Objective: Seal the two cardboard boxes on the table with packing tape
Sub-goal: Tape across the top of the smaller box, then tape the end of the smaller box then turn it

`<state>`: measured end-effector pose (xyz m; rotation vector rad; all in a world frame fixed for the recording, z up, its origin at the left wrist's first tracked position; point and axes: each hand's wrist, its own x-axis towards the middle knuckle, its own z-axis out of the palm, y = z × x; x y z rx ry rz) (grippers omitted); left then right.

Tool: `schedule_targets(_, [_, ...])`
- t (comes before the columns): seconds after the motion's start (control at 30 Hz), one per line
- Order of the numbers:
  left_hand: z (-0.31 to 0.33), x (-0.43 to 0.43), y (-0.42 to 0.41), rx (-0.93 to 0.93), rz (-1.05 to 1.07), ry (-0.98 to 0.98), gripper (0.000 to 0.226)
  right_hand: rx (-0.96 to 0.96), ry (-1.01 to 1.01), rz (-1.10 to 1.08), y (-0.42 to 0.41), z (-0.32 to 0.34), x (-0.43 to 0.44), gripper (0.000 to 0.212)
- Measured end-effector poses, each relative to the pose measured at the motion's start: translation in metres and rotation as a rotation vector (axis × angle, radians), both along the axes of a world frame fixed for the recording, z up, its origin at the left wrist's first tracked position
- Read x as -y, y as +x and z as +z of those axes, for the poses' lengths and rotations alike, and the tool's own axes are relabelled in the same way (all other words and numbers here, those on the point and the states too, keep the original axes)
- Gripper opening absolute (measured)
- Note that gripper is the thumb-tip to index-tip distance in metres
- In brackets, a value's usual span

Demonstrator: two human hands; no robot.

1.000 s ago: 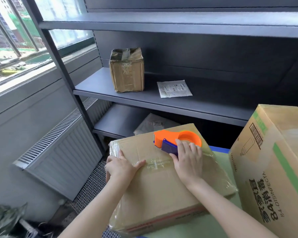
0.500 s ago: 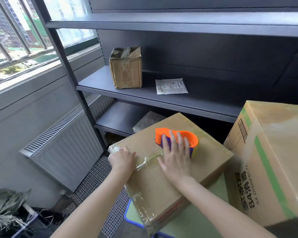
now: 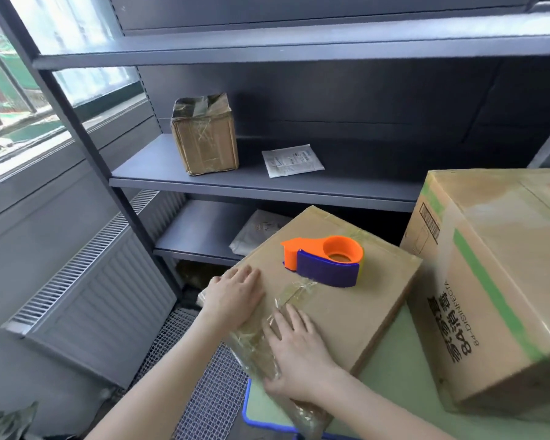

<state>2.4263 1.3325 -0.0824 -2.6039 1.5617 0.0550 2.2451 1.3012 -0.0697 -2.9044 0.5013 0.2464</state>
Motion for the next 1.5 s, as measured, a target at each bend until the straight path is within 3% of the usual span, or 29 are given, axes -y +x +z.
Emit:
schedule_targets(0.13, [0.006,0.009,-0.023,0.15,-0.12,0.0,0.05,-0.102,0.005,0.053,-0.033,0.005,0.027,0.094])
schedule_targets(0.43, [0.015,0.029,-0.086,0.113,-0.283,0.041,0.041,-0.231,0.103,-0.158,-0.109,0.023,0.088,0.1])
schedule_targets(0.63, [0.023,0.048,-0.085,0.077,-0.123,0.004,0.036,-0.221,0.181,-0.195,-0.107,0.025,0.101,0.108])
schedule_targets(0.77, [0.027,0.064,-0.062,-0.16,0.007,-0.17,0.025,-0.204,0.184,-0.174,-0.094,0.023,0.102,0.105])
schedule_targets(0.87, [0.026,0.075,-0.049,-0.476,0.041,-0.341,0.045,-0.224,0.175,-0.162,-0.09,0.023,0.104,0.102])
schedule_targets(1.0, [0.027,0.095,-0.042,-0.703,0.045,-0.491,0.046,-0.231,0.294,-0.196,-0.089,0.029,0.11,0.071])
schedule_targets(1.1, [0.027,0.105,-0.037,-0.779,0.081,-0.54,0.038,-0.053,0.358,-0.34,-0.078,0.039,0.122,0.055])
schedule_targets(1.23, [0.024,0.109,-0.028,-0.734,0.021,-0.536,0.031,0.231,-0.027,-0.404,-0.049,0.049,0.147,0.036])
schedule_targets(1.3, [0.022,0.11,-0.022,-0.719,0.014,-0.535,0.027,0.313,-0.126,-0.393,-0.032,0.05,0.162,0.041])
schedule_targets(1.4, [0.02,0.111,-0.016,-0.711,0.005,-0.54,0.028,0.255,-0.149,-0.391,-0.007,0.048,0.179,0.07])
schedule_targets(1.5, [0.017,0.109,-0.013,-0.721,0.012,-0.542,0.029,0.123,-0.201,-0.369,0.011,0.041,0.189,0.081])
